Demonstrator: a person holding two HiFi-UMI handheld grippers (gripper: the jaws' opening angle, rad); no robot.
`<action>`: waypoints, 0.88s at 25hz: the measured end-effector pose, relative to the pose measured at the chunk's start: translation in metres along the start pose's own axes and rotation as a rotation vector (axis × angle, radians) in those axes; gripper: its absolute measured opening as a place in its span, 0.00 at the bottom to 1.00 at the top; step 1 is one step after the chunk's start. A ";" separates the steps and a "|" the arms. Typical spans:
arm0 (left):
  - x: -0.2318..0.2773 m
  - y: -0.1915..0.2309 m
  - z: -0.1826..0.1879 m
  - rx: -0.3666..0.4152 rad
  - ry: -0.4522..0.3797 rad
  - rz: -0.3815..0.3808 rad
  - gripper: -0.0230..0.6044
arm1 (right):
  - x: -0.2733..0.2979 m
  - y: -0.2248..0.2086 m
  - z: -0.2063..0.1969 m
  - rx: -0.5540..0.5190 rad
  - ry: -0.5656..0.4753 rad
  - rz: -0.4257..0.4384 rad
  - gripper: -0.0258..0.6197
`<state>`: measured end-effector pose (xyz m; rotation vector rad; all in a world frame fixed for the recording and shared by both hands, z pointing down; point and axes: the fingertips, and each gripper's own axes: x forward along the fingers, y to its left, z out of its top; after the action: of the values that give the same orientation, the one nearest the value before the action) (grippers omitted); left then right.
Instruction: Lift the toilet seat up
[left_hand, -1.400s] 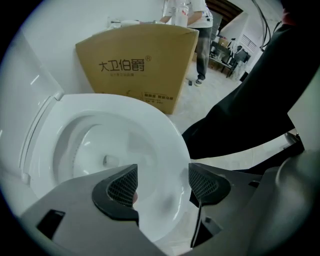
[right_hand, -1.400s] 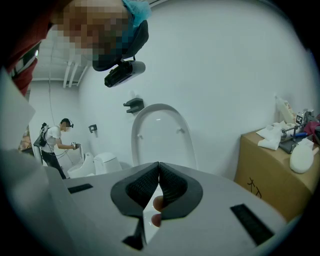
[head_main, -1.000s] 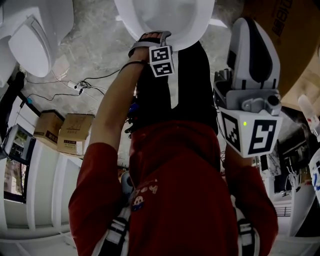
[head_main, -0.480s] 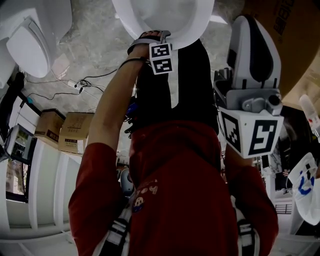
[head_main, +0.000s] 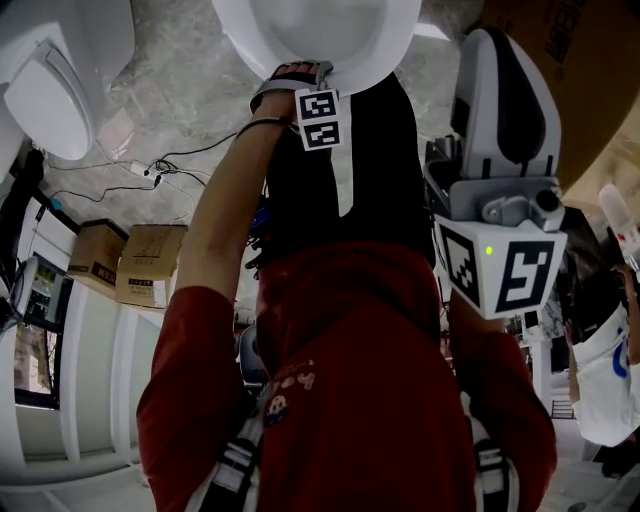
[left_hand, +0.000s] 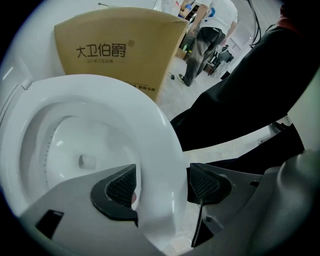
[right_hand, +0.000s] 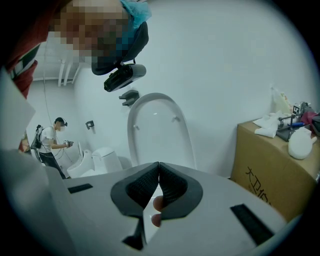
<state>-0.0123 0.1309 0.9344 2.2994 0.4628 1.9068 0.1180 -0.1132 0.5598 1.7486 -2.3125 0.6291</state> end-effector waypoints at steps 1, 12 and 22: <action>0.001 0.001 -0.001 0.008 0.005 0.014 0.58 | 0.000 0.000 0.000 0.000 0.001 -0.001 0.06; 0.014 0.004 -0.004 0.049 0.052 0.066 0.52 | -0.004 -0.002 -0.007 -0.005 0.014 -0.007 0.06; 0.008 0.000 -0.003 0.049 0.074 0.037 0.50 | -0.005 -0.002 0.000 -0.001 -0.003 -0.007 0.06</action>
<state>-0.0138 0.1333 0.9425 2.2888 0.4838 2.0260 0.1212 -0.1096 0.5587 1.7580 -2.3065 0.6253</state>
